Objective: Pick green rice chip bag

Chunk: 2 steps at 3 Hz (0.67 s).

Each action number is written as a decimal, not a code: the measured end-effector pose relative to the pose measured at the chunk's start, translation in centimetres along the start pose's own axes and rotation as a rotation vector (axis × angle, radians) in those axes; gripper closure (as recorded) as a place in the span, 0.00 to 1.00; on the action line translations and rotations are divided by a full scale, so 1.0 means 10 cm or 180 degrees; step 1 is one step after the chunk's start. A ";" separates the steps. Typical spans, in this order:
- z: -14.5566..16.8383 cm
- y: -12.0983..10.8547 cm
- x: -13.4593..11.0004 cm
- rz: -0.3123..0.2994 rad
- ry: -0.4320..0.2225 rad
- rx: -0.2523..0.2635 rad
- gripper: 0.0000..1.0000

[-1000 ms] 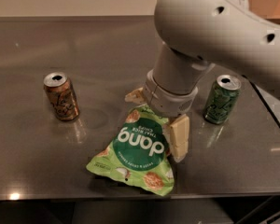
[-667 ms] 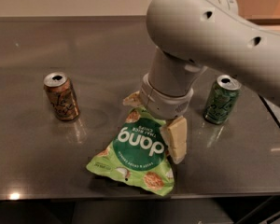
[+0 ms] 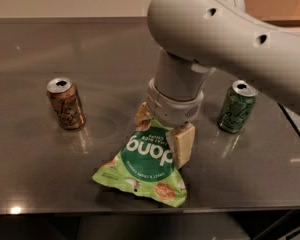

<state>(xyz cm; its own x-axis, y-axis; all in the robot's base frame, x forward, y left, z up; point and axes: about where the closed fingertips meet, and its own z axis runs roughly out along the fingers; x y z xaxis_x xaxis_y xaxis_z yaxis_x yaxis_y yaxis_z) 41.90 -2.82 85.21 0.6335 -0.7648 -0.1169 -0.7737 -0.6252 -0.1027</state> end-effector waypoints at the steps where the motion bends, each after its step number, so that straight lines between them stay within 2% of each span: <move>1: -0.09 0.00 0.02 0.0008 -0.0011 -0.0002 0.64; 2: -0.34 0.02 0.10 0.0056 -0.0067 0.0094 0.88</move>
Offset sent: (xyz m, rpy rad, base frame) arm 0.0101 -0.0305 0.0602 0.0763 -0.0076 -0.0407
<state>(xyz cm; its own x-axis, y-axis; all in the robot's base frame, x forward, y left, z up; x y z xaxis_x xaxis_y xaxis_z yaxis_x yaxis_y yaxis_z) 42.37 -4.29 88.42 0.6200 -0.7720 -0.1397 -0.7844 -0.6065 -0.1296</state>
